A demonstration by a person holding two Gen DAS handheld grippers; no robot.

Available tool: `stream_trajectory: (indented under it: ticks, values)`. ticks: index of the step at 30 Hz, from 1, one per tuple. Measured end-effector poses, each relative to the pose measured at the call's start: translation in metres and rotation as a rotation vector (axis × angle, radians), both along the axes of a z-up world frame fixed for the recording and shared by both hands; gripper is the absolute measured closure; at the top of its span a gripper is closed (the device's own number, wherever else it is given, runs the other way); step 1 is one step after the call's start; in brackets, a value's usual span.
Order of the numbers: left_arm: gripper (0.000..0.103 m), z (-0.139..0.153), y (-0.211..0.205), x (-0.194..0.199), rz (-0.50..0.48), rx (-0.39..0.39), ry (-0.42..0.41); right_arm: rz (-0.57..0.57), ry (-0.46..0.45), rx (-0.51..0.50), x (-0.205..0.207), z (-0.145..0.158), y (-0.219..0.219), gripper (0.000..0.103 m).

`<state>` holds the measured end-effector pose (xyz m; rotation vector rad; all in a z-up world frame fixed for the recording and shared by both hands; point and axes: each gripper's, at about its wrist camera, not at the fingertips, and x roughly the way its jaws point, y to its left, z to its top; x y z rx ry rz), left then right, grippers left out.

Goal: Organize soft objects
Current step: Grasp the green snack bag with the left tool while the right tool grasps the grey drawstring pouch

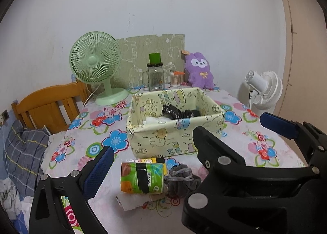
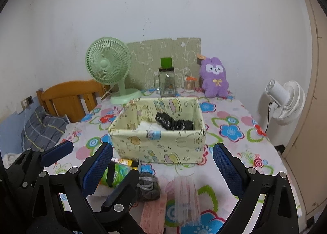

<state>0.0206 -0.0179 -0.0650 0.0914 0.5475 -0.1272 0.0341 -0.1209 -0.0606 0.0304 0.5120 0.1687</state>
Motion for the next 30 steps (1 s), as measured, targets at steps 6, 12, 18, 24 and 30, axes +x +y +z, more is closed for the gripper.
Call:
stream_trajectory:
  ticks: [6,12,18,24,30]
  values:
    - [0.001,-0.012,0.002,0.001,-0.016,-0.006,0.024,-0.009,0.017,-0.009,-0.001,-0.013,0.001,0.003]
    - [0.001,-0.030,0.004,0.005,-0.010,0.002,0.059,-0.011,0.032,-0.027,0.002,-0.027,0.003,0.003]
    - [0.001,-0.045,0.010,0.014,0.011,0.010,0.100,0.007,0.090,0.002,0.011,-0.045,0.003,0.003]
    - [0.001,-0.059,0.019,0.025,0.047,0.020,0.154,0.008,0.121,0.010,0.020,-0.057,0.007,0.004]
    - [0.001,-0.072,0.028,0.036,0.081,0.020,0.198,0.000,0.158,0.010,0.031,-0.068,0.009,0.004]
